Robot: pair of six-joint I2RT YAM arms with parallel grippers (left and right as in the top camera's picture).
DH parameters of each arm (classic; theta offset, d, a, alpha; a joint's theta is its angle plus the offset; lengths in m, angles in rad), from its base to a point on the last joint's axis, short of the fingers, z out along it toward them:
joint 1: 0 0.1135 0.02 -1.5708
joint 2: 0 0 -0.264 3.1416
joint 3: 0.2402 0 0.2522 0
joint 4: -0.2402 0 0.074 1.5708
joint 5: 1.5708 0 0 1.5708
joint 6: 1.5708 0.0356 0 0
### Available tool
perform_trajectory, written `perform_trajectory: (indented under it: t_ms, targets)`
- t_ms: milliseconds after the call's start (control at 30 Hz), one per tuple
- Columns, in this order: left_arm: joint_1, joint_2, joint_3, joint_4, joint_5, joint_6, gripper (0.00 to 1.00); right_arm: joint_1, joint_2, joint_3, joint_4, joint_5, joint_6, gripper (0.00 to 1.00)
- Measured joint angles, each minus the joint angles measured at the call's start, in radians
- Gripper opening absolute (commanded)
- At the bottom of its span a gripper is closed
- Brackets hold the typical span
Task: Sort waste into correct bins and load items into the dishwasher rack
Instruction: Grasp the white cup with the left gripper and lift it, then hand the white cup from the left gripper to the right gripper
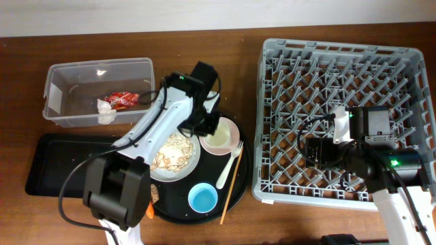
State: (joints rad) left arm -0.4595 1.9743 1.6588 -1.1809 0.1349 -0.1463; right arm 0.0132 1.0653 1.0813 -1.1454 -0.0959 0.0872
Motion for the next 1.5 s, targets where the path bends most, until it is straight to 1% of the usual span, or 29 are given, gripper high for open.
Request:
perform_trajectory:
  t_ms: [100, 167, 300, 333, 433, 467, 500, 633, 733, 900, 1000, 1033, 1200, 1500]
  targets:
    - [0.017, 0.0, 0.105, -0.072, -0.014, 0.0, 0.01, 0.0, 0.0, 0.0, 0.001, -0.004, -0.001, 0.98]
    - [0.049, 0.0, 0.198, -0.108, 0.064, 0.035, 0.01, 0.0, 0.0, 0.002, 0.014, -0.025, -0.004, 0.99]
    - [0.094, 0.0, 0.235, -0.114, 0.393, 0.207, 0.0, -0.001, 0.001, 0.024, 0.124, -0.174, -0.037, 0.99]
    - [0.105, 0.0, 0.236, -0.132, 0.513, 0.274, 0.0, -0.001, 0.001, 0.03, 0.161, -0.22, -0.04, 0.99]
    - [0.118, 0.0, 0.236, -0.183, 0.75, 0.433, 0.0, -0.003, 0.008, 0.042, 0.242, -0.385, -0.065, 0.99]
    - [0.119, 0.0, 0.236, -0.192, 0.81, 0.48, 0.0, -0.003, 0.016, 0.045, 0.261, -0.503, -0.089, 1.0]
    - [0.119, 0.0, 0.236, -0.193, 0.879, 0.523, 0.0, -0.004, 0.036, 0.047, 0.275, -0.559, -0.097, 0.99]
    - [0.119, 0.0, 0.236, -0.196, 1.014, 0.591, 0.0, -0.005, 0.101, 0.048, 0.287, -0.782, -0.141, 0.95]
    - [0.119, 0.0, 0.236, -0.195, 1.075, 0.617, 0.0, -0.005, 0.158, 0.048, 0.287, -0.941, -0.19, 0.94]
    - [0.119, 0.0, 0.236, -0.193, 1.115, 0.633, 0.0, -0.004, 0.17, 0.048, 0.312, -1.096, -0.242, 0.88]
    - [0.121, 0.0, 0.236, -0.195, 1.141, 0.637, 0.0, -0.006, 0.172, 0.048, 0.344, -1.135, -0.249, 0.8]
    - [0.123, 0.0, 0.237, -0.196, 1.149, 0.637, 0.0, -0.009, 0.172, 0.047, 0.352, -1.143, -0.249, 0.79]
    - [0.126, 0.0, 0.238, -0.197, 1.172, 0.64, 0.0, -0.014, 0.176, 0.047, 0.37, -1.161, -0.251, 0.8]
    - [0.119, 0.0, 0.24, -0.233, 1.184, 0.644, 0.0, -0.014, 0.178, 0.047, 0.466, -1.189, -0.253, 0.8]
